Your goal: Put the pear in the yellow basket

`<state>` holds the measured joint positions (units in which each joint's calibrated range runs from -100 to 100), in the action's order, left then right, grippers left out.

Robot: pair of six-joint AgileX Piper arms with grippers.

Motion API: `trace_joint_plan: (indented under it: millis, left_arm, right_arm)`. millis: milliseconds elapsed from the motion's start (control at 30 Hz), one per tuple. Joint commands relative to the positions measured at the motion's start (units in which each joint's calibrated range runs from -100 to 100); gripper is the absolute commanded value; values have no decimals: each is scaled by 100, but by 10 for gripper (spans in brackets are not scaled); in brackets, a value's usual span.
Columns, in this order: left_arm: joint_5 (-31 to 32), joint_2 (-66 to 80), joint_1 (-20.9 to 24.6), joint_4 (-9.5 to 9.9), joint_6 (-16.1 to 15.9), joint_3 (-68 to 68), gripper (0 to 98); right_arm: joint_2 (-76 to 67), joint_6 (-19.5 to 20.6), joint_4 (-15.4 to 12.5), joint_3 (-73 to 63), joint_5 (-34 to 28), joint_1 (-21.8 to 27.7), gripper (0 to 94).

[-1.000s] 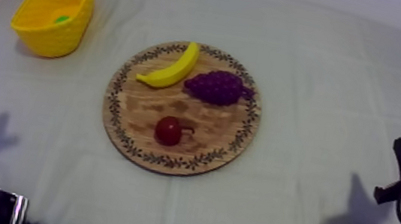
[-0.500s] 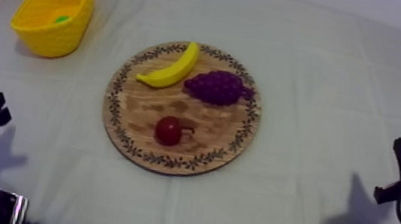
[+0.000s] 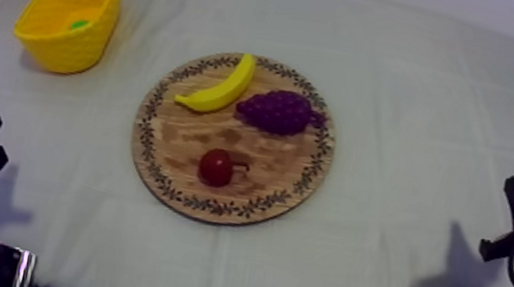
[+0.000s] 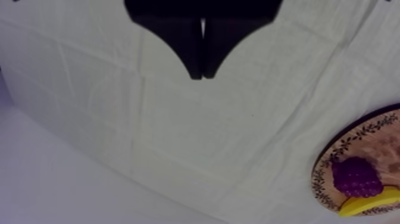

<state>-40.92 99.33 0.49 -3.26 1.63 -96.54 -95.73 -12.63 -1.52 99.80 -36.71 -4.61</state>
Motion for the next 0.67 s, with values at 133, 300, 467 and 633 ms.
trace_joint_plan:
  millis: [133, 300, 467, 633]
  left_arm:
    - [500, 36, -159, 280, 438, -194, 0]
    - [798, 40, -197, 507, 677, -302, 0]
    - [848, 41, -203, 546, 798, -320, 0]
    - [857, 41, -205, 552, 842, -323, 0]
  right_arm:
    - [-3, 1, -2, -2, 1, 1, 2]
    - [-3, 4, -2, -2, 1, 1, 2]
    - [-3, 1, -2, -2, 1, 1, 2]
    - [-3, 2, -2, -2, 1, 1, 2]
